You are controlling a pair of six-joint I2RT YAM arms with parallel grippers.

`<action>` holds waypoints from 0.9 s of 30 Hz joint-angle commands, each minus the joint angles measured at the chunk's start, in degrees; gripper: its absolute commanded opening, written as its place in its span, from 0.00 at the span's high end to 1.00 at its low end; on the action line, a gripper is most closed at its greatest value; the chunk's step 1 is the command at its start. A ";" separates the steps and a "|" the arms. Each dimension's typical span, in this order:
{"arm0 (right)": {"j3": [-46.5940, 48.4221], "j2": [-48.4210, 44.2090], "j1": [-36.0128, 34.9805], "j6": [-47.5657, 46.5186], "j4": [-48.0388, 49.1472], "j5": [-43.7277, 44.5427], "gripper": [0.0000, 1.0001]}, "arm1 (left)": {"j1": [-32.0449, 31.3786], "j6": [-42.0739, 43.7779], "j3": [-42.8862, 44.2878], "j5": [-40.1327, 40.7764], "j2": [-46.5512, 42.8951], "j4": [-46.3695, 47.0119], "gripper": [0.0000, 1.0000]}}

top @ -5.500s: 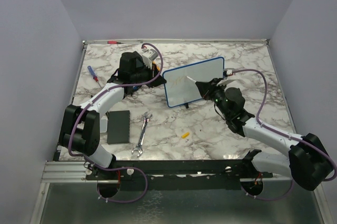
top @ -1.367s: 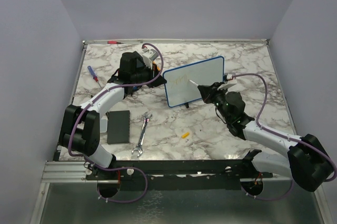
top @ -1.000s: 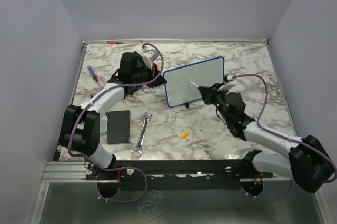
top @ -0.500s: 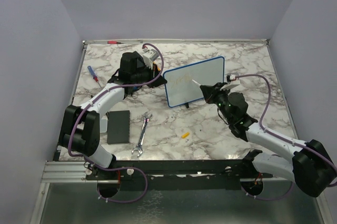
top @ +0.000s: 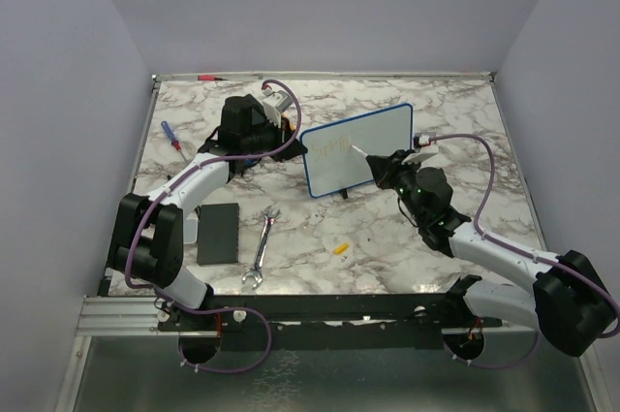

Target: Write a sentence on the whiteboard

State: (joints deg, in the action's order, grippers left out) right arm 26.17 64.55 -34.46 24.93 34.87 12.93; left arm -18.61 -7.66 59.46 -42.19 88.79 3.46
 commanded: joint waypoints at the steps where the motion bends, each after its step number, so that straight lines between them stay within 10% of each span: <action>1: 1.47 0.99 0.02 -1.23 0.91 2.81 0.99 | -0.46 0.35 -0.58 0.97 -1.59 -0.21 1.00; 27: 2.38 -1.28 0.01 -3.45 0.15 4.32 0.99 | -0.52 0.32 -0.59 0.91 -1.60 -0.21 1.00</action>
State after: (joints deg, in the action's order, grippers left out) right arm 26.22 63.75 -34.46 22.90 34.61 16.40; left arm -18.68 -7.66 59.42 -42.11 88.71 3.46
